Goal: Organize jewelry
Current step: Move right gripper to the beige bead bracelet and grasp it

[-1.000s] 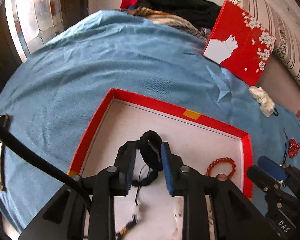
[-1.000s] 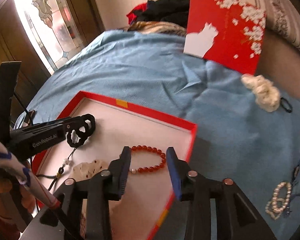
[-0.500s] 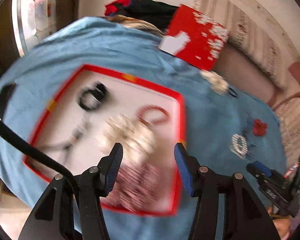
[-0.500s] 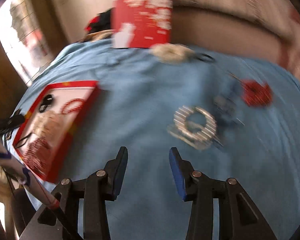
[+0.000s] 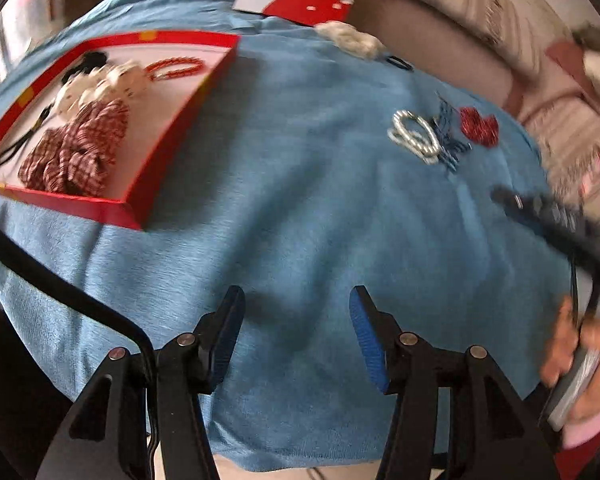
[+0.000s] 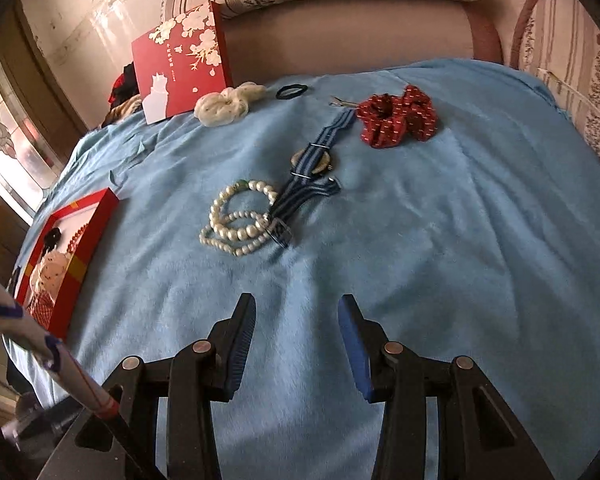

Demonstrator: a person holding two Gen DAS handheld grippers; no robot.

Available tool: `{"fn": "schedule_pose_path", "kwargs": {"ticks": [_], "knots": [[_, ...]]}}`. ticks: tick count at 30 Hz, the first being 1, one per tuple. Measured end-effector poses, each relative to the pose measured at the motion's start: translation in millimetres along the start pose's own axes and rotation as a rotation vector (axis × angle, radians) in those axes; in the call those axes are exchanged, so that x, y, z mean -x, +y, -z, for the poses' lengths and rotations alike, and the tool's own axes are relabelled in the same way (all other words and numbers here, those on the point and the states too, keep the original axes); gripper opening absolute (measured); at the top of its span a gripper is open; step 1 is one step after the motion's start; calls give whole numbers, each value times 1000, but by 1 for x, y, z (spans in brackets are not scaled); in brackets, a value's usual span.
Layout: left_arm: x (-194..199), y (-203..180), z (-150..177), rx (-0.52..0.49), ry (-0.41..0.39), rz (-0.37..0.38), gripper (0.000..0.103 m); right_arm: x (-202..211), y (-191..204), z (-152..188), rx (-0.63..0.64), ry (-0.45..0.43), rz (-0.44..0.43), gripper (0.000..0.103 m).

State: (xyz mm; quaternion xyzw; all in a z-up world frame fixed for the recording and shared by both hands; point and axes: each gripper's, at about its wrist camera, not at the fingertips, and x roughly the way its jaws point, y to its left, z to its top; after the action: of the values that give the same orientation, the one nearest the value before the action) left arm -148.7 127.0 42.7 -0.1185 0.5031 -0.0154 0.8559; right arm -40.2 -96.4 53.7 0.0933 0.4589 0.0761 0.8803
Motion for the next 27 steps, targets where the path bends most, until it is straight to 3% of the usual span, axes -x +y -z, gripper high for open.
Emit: {"fn": "schedule_pose_path", "kwargs": {"ticks": [9, 15, 21, 23, 27], "knots": [[-7, 2, -3, -2, -10, 9, 53, -33, 8, -41, -37, -4, -33, 47], [-8, -1, -5, -22, -21, 14, 56, -58, 40, -74, 95, 1, 9, 47], [-10, -2, -8, -39, -26, 28, 57, -110, 64, -83, 246, 120, 95, 46], [-10, -2, -9, -35, -27, 38, 57, -121, 68, -80, 277, 138, 125, 37], [-10, 0, -11, -21, -26, 55, 57, -120, 80, -79, 257, 138, 97, 12]]}}
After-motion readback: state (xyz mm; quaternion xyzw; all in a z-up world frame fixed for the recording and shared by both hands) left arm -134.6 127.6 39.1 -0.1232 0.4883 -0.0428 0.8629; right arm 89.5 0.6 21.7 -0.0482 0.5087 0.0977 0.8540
